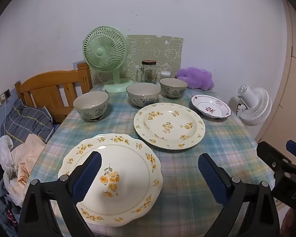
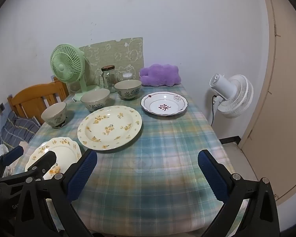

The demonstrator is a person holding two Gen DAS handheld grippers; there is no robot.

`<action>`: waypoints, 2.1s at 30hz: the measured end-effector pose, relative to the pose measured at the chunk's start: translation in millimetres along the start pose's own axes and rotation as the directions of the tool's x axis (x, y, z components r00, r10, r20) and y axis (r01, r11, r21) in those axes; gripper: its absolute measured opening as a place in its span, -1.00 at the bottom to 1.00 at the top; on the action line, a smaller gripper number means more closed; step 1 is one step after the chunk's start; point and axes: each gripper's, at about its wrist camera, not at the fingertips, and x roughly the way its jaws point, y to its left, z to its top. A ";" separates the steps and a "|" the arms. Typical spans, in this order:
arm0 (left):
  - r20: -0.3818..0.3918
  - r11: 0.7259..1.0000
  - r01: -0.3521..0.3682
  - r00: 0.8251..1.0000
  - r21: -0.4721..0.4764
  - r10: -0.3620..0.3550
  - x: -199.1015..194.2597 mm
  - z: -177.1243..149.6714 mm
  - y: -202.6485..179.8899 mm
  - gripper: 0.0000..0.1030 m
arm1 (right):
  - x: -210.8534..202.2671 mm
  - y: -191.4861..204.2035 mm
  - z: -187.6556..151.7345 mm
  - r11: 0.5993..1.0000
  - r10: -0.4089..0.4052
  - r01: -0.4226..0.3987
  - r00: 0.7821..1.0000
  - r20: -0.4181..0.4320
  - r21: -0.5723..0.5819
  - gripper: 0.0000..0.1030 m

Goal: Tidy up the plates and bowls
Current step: 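Move both grippers toward the rim of the scalloped yellow-flower plate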

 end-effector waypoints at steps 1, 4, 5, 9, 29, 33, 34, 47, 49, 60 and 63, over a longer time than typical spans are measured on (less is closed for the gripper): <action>0.000 1.000 0.001 1.000 0.002 -0.001 -0.1 0.0 -0.2 0.92 | 0.2 0.6 0.2 1.000 0.000 0.000 1.000 -0.003 -0.003 1.00; 0.003 1.000 0.004 1.000 0.009 -0.004 -0.8 -0.1 -0.6 0.92 | 1.9 3.6 1.0 1.000 -0.003 0.003 1.000 -0.006 -0.010 1.00; 0.004 1.000 0.004 1.000 0.011 -0.004 -0.9 -0.1 -0.7 0.92 | 2.1 4.1 1.1 1.000 -0.004 0.004 1.000 -0.006 -0.012 1.00; 0.006 1.000 0.004 1.000 0.011 -0.005 -1.4 -0.1 1.0 0.91 | 2.4 5.3 1.2 1.000 -0.006 0.005 1.000 -0.006 -0.016 1.00; 0.008 1.000 -0.002 1.000 0.018 0.002 -8.0 7.2 0.3 0.89 | 0.3 6.4 0.1 1.000 -0.015 0.015 1.000 0.001 -0.009 1.00; -0.001 1.000 -0.003 1.000 0.020 0.003 -11.4 9.0 1.3 0.89 | -0.5 7.0 -1.4 1.000 -0.023 0.023 1.000 0.001 -0.008 1.00; -0.001 1.000 0.004 1.000 0.011 -0.004 -11.5 9.2 2.1 0.89 | -0.9 7.1 -1.6 1.000 -0.024 0.024 1.000 0.001 -0.008 1.00; -0.011 1.000 0.021 1.000 -0.017 -0.022 -3.5 5.7 11.5 0.84 | -0.4 16.2 -2.7 1.000 -0.015 0.015 1.000 -0.006 -0.018 0.99; -0.013 1.000 0.021 1.000 -0.014 -0.021 -1.1 5.9 14.4 0.81 | 0.8 20.3 -2.7 1.000 -0.010 0.009 1.000 -0.009 -0.024 0.98; -0.078 0.997 0.037 0.996 -0.061 -0.042 21.3 13.6 52.7 0.70 | 25.5 63.6 4.3 0.998 0.034 -0.037 0.997 -0.071 -0.045 0.87; -0.110 0.997 0.039 0.993 -0.069 -0.047 32.2 15.3 66.9 0.69 | 35.3 80.8 6.3 0.998 0.040 -0.045 0.995 -0.093 -0.053 0.84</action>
